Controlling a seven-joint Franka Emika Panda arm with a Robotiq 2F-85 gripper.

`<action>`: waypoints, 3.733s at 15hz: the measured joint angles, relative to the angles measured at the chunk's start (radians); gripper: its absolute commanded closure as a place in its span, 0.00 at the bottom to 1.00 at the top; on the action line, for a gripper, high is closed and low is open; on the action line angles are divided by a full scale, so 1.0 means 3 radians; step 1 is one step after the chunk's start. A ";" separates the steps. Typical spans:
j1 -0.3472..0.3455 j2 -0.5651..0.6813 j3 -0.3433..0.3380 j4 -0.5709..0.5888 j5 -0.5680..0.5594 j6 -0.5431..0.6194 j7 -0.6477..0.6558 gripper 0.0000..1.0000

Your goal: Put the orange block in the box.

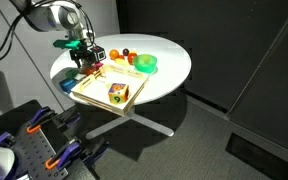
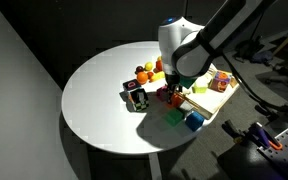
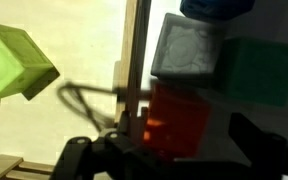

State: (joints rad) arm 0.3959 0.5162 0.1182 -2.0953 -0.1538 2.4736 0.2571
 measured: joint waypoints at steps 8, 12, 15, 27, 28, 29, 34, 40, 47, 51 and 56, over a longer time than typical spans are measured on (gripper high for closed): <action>0.0012 0.0083 -0.0012 0.0019 0.0000 0.0001 0.0096 0.00; 0.0031 0.0114 -0.0012 0.0036 0.0000 0.0001 0.0112 0.00; 0.0045 0.0143 -0.0012 0.0054 0.0000 0.0001 0.0113 0.00; 0.0097 0.0270 -0.0010 0.0296 0.0000 -0.0152 0.0114 0.72; 0.0104 0.0265 -0.0004 0.0318 0.0000 -0.0208 0.0114 0.73; 0.0107 0.0256 0.0003 0.0341 0.0000 -0.0283 0.0114 0.73; 0.0097 0.0170 0.0009 0.0415 0.0000 -0.0660 0.0114 0.73; -0.0037 -0.0021 0.0009 0.0417 0.0033 -0.0854 0.0114 0.73; -0.0273 -0.0176 0.0002 0.0365 0.0117 -0.0914 0.0114 0.73; -0.0372 -0.0182 -0.0005 0.0335 0.0184 -0.0914 0.0114 0.23; -0.0391 -0.0216 0.0007 0.0317 0.0230 -0.0914 0.0111 0.00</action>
State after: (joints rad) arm 0.2785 0.4515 0.1204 -2.0003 -0.0848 2.1995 0.2905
